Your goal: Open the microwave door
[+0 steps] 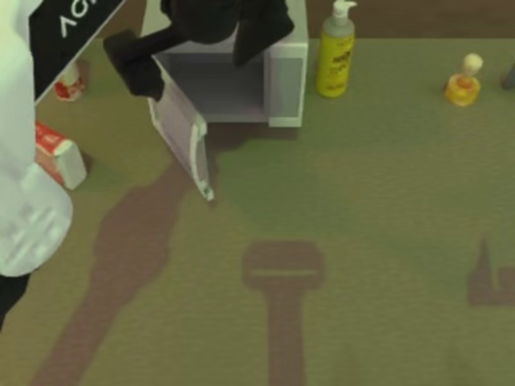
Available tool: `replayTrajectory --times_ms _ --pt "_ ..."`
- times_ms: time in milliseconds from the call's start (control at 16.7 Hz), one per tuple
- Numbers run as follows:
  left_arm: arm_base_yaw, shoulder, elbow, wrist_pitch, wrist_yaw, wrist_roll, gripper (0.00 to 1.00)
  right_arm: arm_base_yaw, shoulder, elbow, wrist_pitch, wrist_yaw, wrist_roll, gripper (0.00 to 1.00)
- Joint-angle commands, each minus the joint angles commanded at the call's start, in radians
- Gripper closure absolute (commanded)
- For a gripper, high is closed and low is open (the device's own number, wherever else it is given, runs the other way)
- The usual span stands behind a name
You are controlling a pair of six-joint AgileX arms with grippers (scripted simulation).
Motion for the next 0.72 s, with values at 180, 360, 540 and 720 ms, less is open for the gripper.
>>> replayTrajectory --times_ms 180,360,540,720 --pt "0.011 -0.032 -0.117 0.09 0.001 0.011 0.0 0.0 0.0 0.0 0.0 0.0 0.0 0.0" --pt "0.023 -0.066 -0.247 0.189 0.002 0.023 0.0 0.0 0.0 0.0 0.0 0.0 0.0 0.0" --pt "0.034 -0.1 -0.372 0.284 0.003 0.034 0.0 0.0 0.0 0.0 0.0 0.0 0.0 0.0" --pt "0.044 -0.127 -0.475 0.361 0.004 0.044 0.0 0.0 0.0 0.0 0.0 0.0 0.0 0.0"
